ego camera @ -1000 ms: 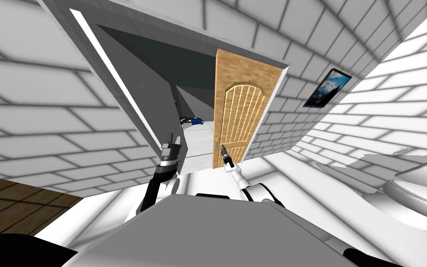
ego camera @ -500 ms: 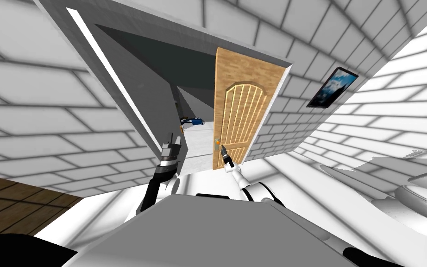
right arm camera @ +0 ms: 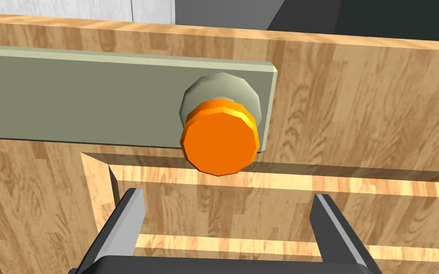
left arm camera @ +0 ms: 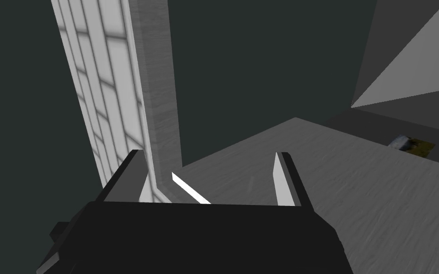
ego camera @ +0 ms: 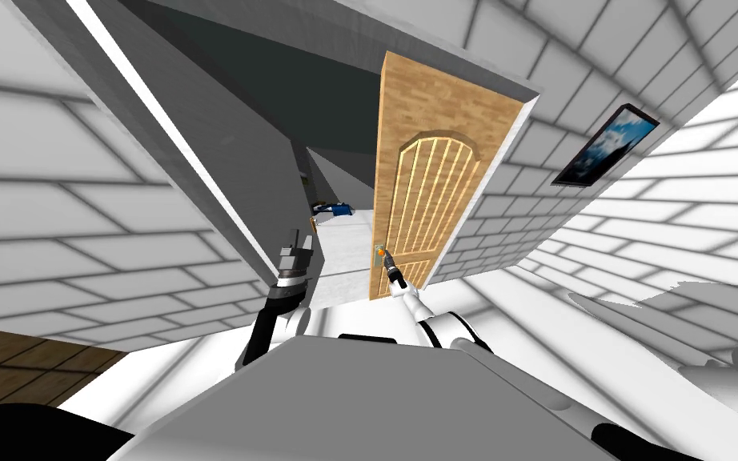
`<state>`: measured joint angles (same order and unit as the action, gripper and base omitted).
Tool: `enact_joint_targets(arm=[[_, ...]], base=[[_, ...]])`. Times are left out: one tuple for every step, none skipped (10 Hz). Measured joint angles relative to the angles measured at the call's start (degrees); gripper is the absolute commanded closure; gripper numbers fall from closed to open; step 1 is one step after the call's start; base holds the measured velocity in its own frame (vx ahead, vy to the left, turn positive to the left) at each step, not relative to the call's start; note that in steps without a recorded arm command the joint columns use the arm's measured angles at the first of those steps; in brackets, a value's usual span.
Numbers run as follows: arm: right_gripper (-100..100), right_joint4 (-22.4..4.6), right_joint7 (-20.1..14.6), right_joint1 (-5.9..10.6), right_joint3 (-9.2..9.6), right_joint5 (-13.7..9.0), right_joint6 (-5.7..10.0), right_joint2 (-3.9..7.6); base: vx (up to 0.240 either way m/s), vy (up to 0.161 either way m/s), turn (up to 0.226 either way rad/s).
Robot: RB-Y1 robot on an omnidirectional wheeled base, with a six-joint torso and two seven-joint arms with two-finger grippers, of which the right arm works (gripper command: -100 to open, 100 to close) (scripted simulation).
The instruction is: Push the door open
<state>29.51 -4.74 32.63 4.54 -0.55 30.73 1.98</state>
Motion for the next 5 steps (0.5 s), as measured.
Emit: enact_joint_targets(arm=[[-100, 0.07, 0.06, -0.13, -0.08, -0.02, 0.04, -0.18], [-100, 0.47, 0.16, -0.42, -0.16, -0.04, -0.09, -0.67], [-100, 1.23, 0.07, -0.76, -0.11, -0.02, -0.48, -1.15], [100, 1.33, 0.03, -0.76, -0.1, -0.01, -0.59, -1.2], [100, 1.39, 0.05, -0.61, -0.12, -0.02, -0.44, -1.17]], base=[[0.22, 0.04, 0.026], [0.19, 0.041, 0.027], [0.08, 0.02, 0.004], [-0.007, -0.003, -0.007], [-0.034, -0.008, 0.002]])
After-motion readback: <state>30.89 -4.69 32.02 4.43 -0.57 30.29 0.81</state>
